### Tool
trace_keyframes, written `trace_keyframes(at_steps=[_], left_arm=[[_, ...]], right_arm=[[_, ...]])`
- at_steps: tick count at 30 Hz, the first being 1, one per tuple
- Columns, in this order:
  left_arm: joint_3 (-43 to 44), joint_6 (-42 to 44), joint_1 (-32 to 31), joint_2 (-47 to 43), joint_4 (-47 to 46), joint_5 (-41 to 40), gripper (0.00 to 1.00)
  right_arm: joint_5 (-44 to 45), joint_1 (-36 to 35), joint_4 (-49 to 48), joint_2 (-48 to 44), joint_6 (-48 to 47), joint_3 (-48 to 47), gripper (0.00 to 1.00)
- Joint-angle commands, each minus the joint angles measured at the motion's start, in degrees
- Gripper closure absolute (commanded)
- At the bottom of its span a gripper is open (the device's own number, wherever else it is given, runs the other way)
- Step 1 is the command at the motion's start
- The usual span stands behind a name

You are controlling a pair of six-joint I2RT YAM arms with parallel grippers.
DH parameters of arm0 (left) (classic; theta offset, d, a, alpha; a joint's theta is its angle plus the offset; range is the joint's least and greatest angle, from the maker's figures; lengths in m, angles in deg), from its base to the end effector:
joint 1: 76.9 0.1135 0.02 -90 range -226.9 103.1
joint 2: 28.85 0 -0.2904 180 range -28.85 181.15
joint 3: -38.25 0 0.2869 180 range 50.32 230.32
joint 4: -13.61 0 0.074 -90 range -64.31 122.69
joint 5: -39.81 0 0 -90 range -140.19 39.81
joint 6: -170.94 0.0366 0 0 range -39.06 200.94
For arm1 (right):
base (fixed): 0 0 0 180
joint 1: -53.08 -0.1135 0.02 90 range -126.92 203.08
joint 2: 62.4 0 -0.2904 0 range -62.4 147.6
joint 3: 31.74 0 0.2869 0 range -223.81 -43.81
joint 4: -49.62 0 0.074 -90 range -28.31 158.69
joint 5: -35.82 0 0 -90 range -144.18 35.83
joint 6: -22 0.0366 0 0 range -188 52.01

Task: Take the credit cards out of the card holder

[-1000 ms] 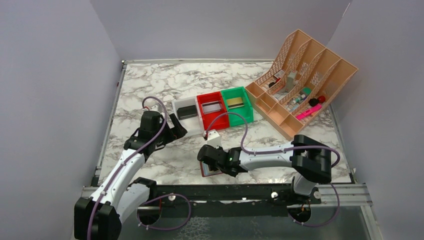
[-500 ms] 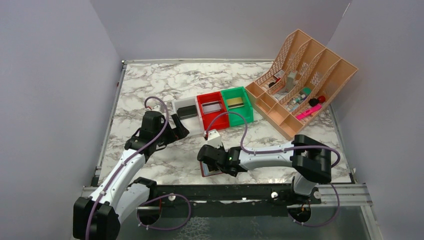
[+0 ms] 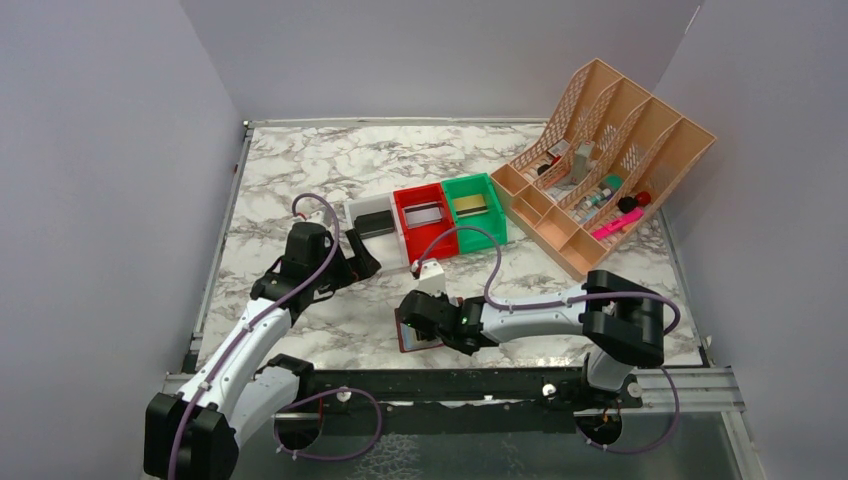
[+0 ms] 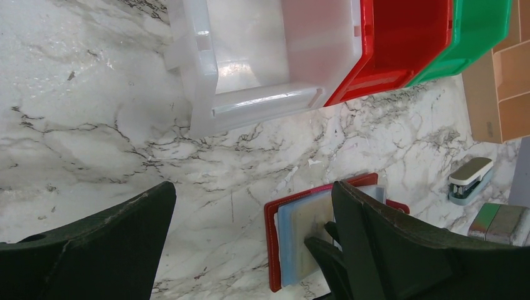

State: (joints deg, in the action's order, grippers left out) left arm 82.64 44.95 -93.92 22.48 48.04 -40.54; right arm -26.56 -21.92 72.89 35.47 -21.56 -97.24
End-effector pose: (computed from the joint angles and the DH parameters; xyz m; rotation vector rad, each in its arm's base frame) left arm 0.1951 -0.0662 0.2328 -0.3016 2.3541 -0.6574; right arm 0.1101 0.3454 0.1597 -0.4180 2.3864 0.3610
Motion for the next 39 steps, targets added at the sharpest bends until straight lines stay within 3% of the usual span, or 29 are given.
trace_keyframes(at_steps=[1, 10, 13, 15, 20, 29, 39], left_arm=[[-0.7, 0.2, -0.6, -0.4, -1.5, 0.9, 0.01], [-0.9, 0.2, -1.5, -0.1, -1.8, 1.2, 0.01], [-0.9, 0.2, -2.0, 0.1, -1.8, 1.2, 0.01], [-0.9, 0.2, -2.3, 0.1, -1.8, 1.2, 0.01], [-0.9, 0.2, -2.6, 0.1, -1.8, 1.2, 0.01], [-0.9, 0.2, -2.6, 0.6, -2.0, 1.2, 0.01], [-0.8, 0.4, -2.7, 0.5, -1.9, 1.5, 0.01]], right_arm=[[-0.7, 0.1, 2.3, 1.3, 2.0, 2.5, 0.67], [-0.2, 0.1, 2.5, 1.6, 1.1, 2.1, 0.86], [-0.6, 0.1, 1.9, 1.6, 0.8, 2.2, 0.88], [-0.5, 0.1, 2.4, 1.2, 0.7, 1.6, 0.83], [1.8, 0.1, 3.6, -1.3, -0.4, 0.5, 0.59], [1.6, 0.1, 4.0, 1.1, 0.0, -0.3, 0.50], [-1.3, 0.2, 0.8, 1.3, 5.4, 4.8, 0.73]])
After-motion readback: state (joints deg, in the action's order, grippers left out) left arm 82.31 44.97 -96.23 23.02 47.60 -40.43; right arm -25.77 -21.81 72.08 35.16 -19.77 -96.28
